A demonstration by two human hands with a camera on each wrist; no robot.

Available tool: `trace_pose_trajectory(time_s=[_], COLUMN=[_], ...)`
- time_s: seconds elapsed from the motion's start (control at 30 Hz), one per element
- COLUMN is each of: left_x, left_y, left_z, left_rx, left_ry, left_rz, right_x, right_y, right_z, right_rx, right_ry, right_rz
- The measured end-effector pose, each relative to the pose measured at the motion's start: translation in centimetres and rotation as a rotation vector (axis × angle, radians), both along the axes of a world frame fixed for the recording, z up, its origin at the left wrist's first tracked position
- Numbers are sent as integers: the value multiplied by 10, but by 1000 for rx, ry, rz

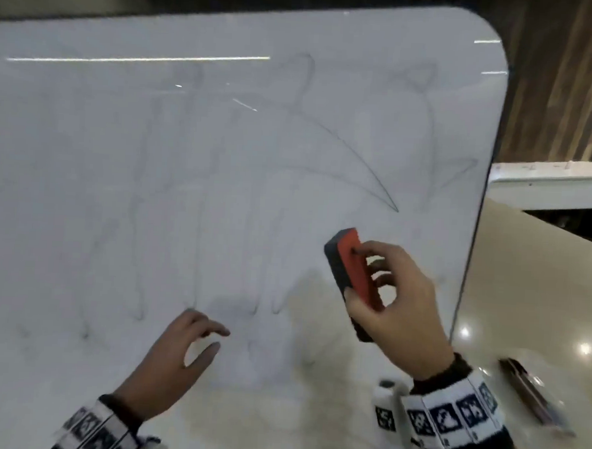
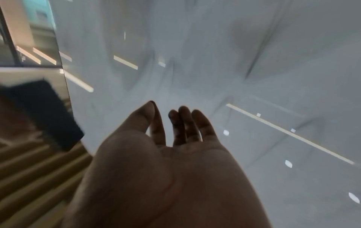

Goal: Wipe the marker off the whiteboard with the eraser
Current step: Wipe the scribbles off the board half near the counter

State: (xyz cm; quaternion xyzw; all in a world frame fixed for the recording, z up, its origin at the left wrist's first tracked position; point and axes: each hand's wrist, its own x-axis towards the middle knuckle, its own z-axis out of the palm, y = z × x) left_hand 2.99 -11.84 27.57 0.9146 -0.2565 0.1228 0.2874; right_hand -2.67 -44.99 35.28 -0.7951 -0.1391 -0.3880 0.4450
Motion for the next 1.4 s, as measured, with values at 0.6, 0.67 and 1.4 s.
trace_pose_trajectory(time_s=[0.6,0.67,1.4], left_x=[109,122,157], left_y=[153,160,169], left_z=[308,315,318], left_rx=[-198,-141,31], left_ry=[-780,-756,-930], left_rz=[466,515,578], right_x=[164,168,184], right_y=[260,278,287], right_z=[240,214,165], right_rx=[-542,-654,-717], right_ry=[-437,-488,-633], right_rz=[-275,-264,-315])
